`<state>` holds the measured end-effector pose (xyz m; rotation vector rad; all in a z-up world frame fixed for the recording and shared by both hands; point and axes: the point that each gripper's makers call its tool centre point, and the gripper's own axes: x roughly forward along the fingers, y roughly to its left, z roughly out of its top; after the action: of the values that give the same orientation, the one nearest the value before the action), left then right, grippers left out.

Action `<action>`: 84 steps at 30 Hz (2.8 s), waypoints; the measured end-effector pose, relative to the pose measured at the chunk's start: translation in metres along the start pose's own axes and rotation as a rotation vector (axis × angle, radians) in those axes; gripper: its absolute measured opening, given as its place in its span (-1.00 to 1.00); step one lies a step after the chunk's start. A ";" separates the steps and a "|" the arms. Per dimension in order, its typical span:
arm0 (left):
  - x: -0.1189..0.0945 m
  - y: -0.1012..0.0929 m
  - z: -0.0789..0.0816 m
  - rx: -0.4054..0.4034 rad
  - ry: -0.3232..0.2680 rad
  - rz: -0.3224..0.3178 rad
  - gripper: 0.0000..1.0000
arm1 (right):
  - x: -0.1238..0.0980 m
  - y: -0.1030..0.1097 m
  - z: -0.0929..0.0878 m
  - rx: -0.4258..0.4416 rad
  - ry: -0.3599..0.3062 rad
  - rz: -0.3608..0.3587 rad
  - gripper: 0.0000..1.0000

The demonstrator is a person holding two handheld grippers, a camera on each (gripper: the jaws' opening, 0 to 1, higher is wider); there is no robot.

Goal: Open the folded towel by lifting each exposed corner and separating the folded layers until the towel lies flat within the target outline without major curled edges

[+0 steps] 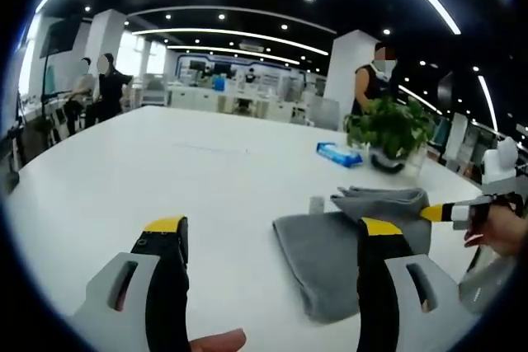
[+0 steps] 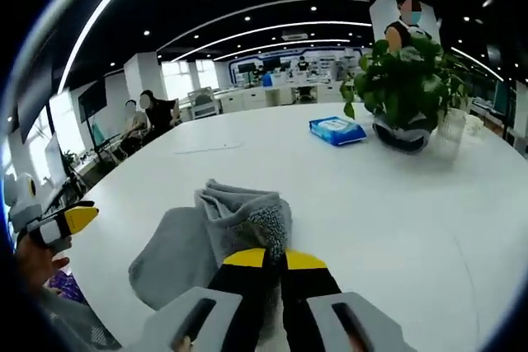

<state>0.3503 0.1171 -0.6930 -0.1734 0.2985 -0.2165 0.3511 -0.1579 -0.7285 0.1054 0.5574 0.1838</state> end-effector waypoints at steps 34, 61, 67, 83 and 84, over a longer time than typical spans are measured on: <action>0.000 -0.005 -0.001 -0.009 0.004 -0.018 0.67 | -0.017 -0.069 -0.005 0.010 0.012 -0.254 -0.94; 0.023 -0.043 -0.026 0.139 0.113 -0.136 0.60 | -0.011 -0.092 -0.025 0.180 0.061 -0.293 -0.65; 0.043 -0.064 -0.043 0.198 0.190 -0.219 0.40 | -0.001 -0.088 -0.036 0.202 0.103 -0.260 -0.67; 0.075 -0.091 -0.079 0.275 0.313 -0.335 -0.12 | 0.011 -0.073 -0.063 0.158 0.232 -0.197 -0.81; 0.076 -0.092 -0.083 0.290 0.328 -0.341 -0.15 | 0.011 -0.073 -0.063 0.151 0.235 -0.196 -0.81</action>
<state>0.3781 -0.0012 -0.7735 0.1023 0.5594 -0.6253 0.3373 -0.2237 -0.7988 0.1764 0.8120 -0.0378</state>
